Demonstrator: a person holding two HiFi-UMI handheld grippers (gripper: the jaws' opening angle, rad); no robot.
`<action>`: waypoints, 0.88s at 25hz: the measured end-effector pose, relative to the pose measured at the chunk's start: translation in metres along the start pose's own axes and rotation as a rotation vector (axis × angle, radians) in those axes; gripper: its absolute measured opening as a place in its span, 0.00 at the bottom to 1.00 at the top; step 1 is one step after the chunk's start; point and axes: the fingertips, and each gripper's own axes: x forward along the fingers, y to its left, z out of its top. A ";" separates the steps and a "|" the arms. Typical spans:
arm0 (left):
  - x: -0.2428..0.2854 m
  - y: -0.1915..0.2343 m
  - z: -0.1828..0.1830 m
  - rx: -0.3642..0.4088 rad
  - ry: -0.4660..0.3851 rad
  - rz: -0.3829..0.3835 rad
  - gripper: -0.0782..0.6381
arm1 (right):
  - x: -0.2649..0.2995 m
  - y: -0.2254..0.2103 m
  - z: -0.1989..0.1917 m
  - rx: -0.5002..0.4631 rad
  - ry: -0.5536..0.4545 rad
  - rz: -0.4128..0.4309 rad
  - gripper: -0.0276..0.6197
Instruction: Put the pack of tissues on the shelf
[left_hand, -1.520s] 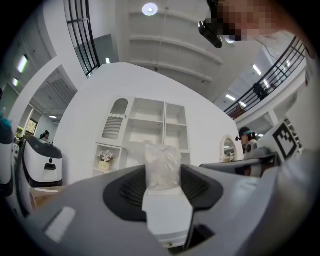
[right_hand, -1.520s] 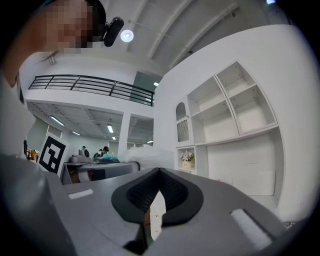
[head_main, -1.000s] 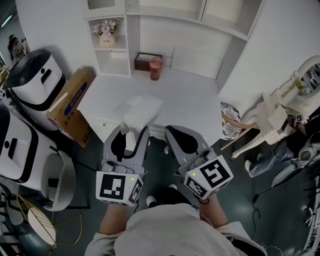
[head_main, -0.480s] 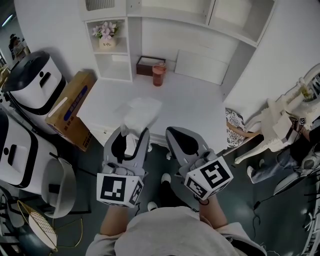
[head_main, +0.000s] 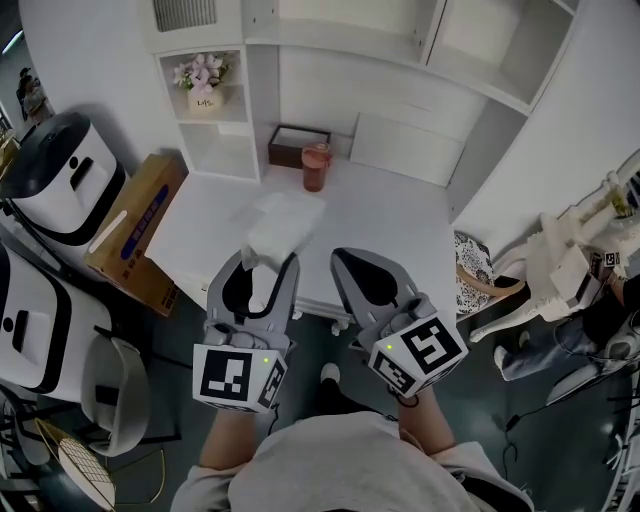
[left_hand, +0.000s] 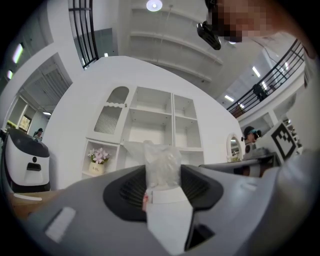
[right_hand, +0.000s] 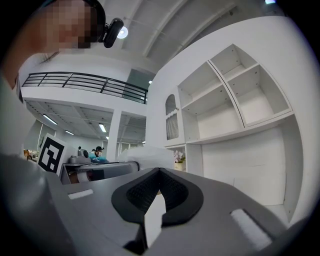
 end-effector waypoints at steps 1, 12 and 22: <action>0.007 0.001 0.000 0.000 0.000 0.000 0.38 | 0.004 -0.006 0.001 0.000 -0.002 0.000 0.04; 0.069 0.004 -0.003 -0.003 -0.002 0.005 0.38 | 0.033 -0.059 0.009 -0.004 -0.008 0.014 0.04; 0.108 0.003 -0.008 0.010 -0.005 0.027 0.38 | 0.052 -0.097 0.009 0.004 -0.017 0.041 0.04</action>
